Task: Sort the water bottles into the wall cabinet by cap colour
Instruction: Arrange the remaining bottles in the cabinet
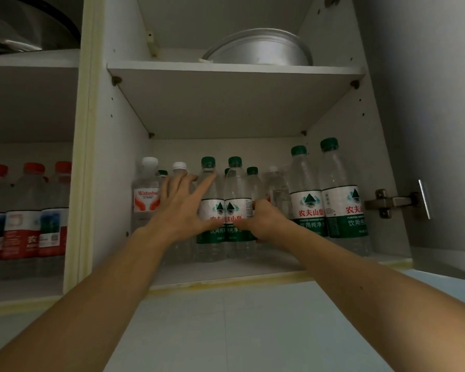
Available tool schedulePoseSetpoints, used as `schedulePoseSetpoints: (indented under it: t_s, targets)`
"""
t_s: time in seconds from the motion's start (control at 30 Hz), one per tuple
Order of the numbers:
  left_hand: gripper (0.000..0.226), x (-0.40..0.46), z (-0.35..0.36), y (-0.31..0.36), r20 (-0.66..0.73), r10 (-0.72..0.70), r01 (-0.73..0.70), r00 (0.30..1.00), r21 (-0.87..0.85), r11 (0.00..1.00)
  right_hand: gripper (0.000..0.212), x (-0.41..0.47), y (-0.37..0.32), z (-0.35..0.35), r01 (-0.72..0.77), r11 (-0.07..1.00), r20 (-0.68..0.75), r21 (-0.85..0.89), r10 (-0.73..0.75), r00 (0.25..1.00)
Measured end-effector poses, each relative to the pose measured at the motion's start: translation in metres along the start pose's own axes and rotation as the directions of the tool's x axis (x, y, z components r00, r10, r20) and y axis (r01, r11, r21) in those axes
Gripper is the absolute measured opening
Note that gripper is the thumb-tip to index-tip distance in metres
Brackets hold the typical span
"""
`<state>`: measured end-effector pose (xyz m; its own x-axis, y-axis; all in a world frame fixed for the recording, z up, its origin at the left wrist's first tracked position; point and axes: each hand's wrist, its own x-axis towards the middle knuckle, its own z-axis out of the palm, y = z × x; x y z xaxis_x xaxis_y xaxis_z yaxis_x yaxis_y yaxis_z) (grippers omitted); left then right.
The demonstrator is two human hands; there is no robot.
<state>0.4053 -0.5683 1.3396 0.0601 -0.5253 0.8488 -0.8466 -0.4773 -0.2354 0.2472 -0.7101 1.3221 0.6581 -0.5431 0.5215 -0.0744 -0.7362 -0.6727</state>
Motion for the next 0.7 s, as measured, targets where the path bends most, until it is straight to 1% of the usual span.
schedulePoseSetpoints:
  t_s: [0.1,0.2,0.47,0.6,0.7]
  targets:
    - [0.117,-0.004,0.001,-0.001,-0.004,0.011,-0.011,1.000,0.013,1.000,0.036,0.002,-0.004,0.000,-0.015,0.999,0.024,-0.037,0.016,1.000]
    - [0.119,-0.004,0.000,-0.003,-0.011,-0.003,0.003,1.000,-0.011,1.000,0.033,0.004,-0.005,0.001,-0.010,0.999,0.028,-0.031,0.011,1.000]
    - [0.122,-0.004,0.002,0.000,-0.008,-0.040,0.040,0.999,0.006,0.999,0.039,0.006,-0.002,0.008,0.018,1.000,0.005,-0.007,-0.018,1.000]
    - [0.121,-0.007,0.002,0.003,-0.011,-0.035,0.035,0.999,0.017,0.999,0.041,0.005,0.000,0.010,0.023,1.000,-0.006,-0.007,-0.023,1.000]
    - [0.120,-0.008,0.002,0.004,-0.006,-0.034,0.034,0.999,0.024,0.999,0.041,0.003,0.000,0.009,0.042,0.998,0.007,-0.056,-0.041,0.999]
